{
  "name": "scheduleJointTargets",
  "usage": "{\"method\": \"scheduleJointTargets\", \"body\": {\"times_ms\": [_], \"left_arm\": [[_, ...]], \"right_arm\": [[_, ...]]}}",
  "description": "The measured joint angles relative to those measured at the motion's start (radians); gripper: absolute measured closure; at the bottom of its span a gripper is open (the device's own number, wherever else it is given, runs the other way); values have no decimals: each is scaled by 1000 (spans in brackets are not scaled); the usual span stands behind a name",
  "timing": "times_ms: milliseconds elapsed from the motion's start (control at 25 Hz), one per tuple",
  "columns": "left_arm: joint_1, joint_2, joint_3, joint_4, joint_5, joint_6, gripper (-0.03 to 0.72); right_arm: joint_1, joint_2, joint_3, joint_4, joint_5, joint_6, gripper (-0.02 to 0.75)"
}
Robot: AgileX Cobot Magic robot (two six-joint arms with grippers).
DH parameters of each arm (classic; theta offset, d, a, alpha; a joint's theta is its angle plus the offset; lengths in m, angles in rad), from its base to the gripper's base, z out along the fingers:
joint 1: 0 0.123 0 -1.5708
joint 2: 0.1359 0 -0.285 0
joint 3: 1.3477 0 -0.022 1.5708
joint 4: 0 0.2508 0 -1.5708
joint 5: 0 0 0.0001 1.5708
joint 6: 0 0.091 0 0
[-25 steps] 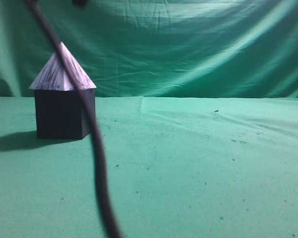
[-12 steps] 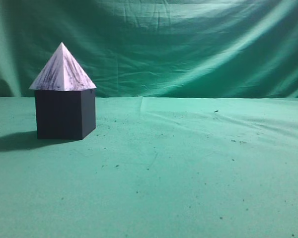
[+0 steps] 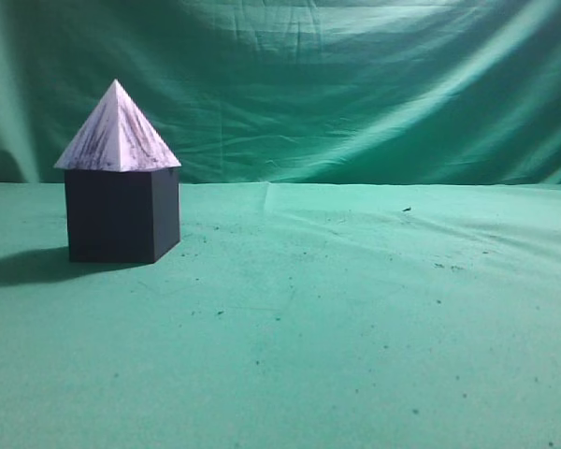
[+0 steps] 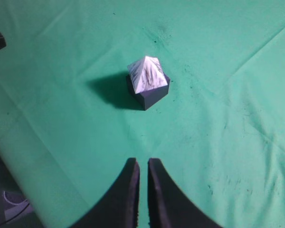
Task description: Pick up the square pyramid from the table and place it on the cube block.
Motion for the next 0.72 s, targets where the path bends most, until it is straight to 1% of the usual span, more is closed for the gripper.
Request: {"method": "scheduleJointTargets", "body": {"times_ms": [200, 320, 440, 560, 720], "left_arm": [[0, 0, 0, 0, 0, 0, 688], [0, 0, 0, 0, 0, 0, 688], [0, 0, 0, 0, 0, 0, 688], [0, 0, 0, 0, 0, 0, 688], [0, 0, 0, 0, 0, 0, 688]], "right_arm": [[0, -262, 223, 15, -116, -2, 667], [0, -404, 322, 19, -142, -2, 667], [0, -524, 368, 34, -105, -2, 667], [0, -603, 380, 32, -51, -2, 667], [0, -656, 385, -3, -5, -4, 667]]}}
